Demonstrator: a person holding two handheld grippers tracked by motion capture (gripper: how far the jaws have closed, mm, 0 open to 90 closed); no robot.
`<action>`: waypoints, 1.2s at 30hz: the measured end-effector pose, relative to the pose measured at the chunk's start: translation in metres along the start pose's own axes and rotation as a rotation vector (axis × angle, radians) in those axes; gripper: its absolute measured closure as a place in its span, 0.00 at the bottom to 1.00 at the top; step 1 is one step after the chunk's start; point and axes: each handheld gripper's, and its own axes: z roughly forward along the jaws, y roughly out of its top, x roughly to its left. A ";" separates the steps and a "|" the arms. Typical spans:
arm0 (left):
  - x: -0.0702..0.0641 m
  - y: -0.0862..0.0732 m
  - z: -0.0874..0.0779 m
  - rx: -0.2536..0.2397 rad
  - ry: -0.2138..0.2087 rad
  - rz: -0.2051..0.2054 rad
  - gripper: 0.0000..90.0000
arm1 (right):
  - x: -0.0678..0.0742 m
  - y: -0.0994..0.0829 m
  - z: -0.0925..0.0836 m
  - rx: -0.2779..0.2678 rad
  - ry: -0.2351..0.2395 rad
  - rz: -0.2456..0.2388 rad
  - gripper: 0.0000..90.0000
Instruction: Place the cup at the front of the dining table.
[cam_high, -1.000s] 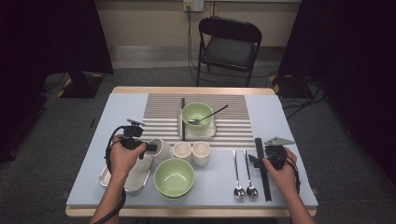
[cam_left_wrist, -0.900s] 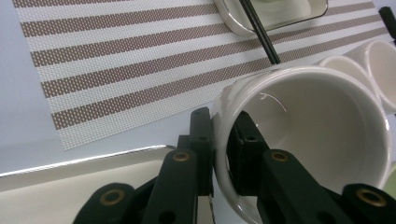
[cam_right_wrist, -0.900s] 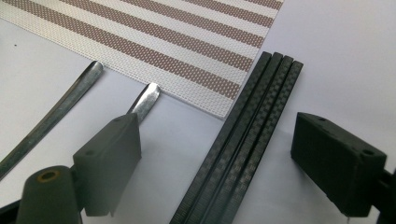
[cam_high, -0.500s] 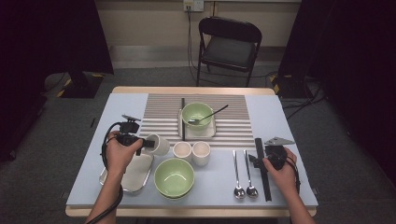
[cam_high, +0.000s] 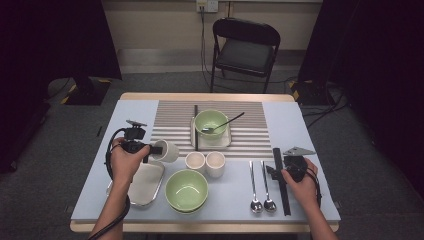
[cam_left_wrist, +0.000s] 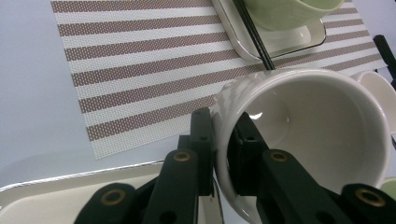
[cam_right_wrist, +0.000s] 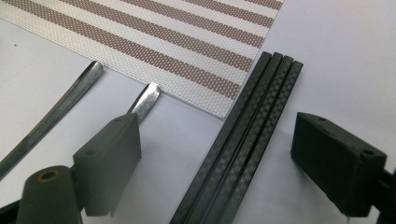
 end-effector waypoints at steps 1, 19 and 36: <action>0.000 0.000 0.000 -0.004 0.000 -0.002 0.91 | 0.000 0.000 0.000 0.000 0.000 -0.001 0.17; 0.002 0.009 -0.002 -0.007 0.001 -0.027 0.91 | 0.000 0.000 0.000 0.000 0.000 0.000 0.17; 0.001 0.015 0.002 -0.011 0.010 -0.021 0.91 | 0.000 0.000 0.000 0.000 0.001 0.000 0.17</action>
